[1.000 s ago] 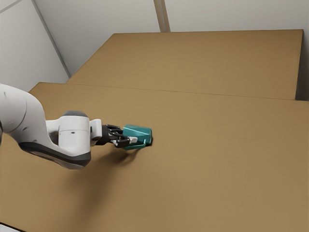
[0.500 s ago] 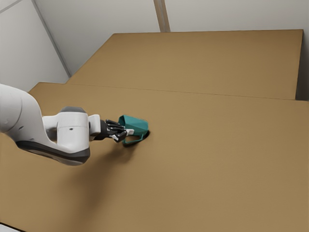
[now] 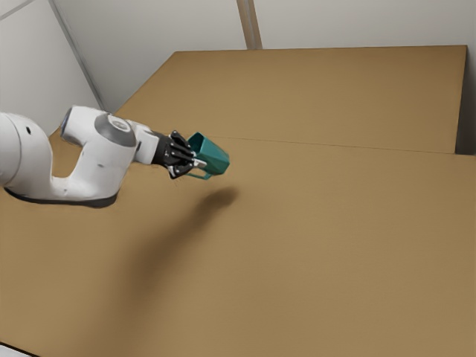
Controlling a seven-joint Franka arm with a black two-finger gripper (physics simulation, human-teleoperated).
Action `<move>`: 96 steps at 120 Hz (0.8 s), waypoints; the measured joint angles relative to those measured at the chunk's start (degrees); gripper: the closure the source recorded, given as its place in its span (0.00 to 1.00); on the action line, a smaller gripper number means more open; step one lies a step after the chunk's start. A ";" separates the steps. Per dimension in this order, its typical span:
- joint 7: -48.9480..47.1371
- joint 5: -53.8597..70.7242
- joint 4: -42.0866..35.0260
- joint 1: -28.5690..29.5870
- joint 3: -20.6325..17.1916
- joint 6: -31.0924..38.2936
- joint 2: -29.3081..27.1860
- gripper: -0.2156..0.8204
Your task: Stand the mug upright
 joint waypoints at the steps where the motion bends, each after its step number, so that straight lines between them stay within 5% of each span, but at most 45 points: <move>1: -0.84 2.04 0.17 0.00 0.00 -0.32 -0.15 0.97; 18: -19.03 33.30 -0.36 -0.42 0.01 -8.80 -6.67 0.97; 32: -33.71 46.38 -5.80 -0.19 0.23 -13.61 -12.53 0.97; 96: -75.29 56.56 -11.38 -0.61 0.48 -9.89 -11.55 0.97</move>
